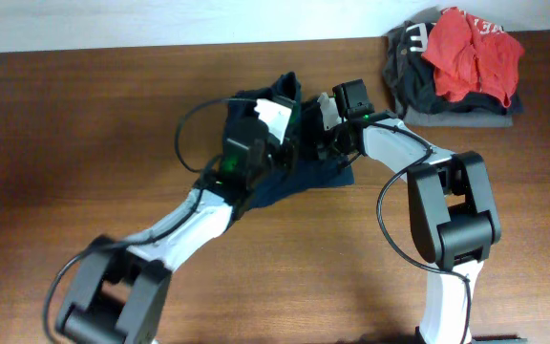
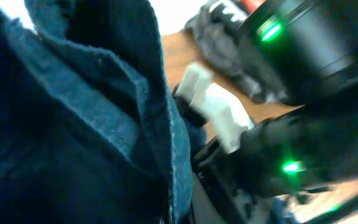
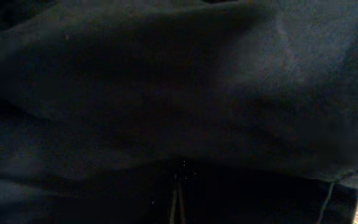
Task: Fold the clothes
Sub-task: 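Fold the left end of the shorts over toward the right gripper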
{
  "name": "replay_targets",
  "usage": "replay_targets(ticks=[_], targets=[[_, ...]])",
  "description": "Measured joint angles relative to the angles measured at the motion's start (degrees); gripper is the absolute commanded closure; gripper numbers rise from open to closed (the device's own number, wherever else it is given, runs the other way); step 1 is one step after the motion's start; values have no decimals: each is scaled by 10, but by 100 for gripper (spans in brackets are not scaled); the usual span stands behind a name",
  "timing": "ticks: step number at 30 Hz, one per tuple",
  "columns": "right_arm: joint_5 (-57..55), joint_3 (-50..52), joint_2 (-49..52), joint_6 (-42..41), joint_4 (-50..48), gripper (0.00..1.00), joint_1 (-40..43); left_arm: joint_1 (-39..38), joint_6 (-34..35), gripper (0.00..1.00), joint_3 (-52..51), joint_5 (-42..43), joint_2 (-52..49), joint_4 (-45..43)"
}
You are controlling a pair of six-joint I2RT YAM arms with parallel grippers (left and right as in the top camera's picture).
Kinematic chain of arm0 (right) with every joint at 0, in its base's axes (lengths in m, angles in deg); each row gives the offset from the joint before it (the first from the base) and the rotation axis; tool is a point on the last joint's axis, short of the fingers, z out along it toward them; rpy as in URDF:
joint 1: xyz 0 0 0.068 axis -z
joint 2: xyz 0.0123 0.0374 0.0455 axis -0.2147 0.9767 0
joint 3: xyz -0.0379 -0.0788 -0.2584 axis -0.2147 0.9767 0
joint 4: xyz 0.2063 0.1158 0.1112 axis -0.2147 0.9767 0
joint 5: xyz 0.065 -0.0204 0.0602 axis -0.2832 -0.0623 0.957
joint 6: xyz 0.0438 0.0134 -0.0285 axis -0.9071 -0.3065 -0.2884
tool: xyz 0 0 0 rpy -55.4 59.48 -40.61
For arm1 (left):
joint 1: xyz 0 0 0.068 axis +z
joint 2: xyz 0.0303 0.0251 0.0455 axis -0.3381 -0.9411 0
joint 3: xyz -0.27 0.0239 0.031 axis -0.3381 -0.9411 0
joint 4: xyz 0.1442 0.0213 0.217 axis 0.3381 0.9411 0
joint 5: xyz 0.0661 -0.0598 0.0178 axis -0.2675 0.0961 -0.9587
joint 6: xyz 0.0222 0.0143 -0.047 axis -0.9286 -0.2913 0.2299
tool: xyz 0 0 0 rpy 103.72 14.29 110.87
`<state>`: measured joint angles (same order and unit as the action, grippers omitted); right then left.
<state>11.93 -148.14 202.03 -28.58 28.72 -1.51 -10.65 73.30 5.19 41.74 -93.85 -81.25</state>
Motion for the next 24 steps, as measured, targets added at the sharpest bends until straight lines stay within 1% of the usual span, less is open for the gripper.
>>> replay_targets(ticks=[2, 3, 4, 5, 12, 16, 24], targets=[[0, 0, 0, -1, 0, 96, 0, 0, 14, 99, 0, -9, -19, -10], [0, 0, 0, -1, 0, 96, 0, 0, 22, 73, 0, -14, -24, -18], [0, 0, 0, -1, 0, 96, 0, 0, 27, 18, 0, -17, -25, -22], [0, 0, 0, 0, 0, 96, 0, 0, 29, 1, 0, -17, -26, -25], [0, 0, 0, 0, 0, 96, 0, 0, 49, 1, 0, -19, -26, -57], [0, 0, 0, 0, 0, 96, 0, 0, 54, 1, 1, -19, -17, -50], [1, 0, 0, 0, 0, 96, 0, 0, 55, 1, 4, -8, 109, -45]])
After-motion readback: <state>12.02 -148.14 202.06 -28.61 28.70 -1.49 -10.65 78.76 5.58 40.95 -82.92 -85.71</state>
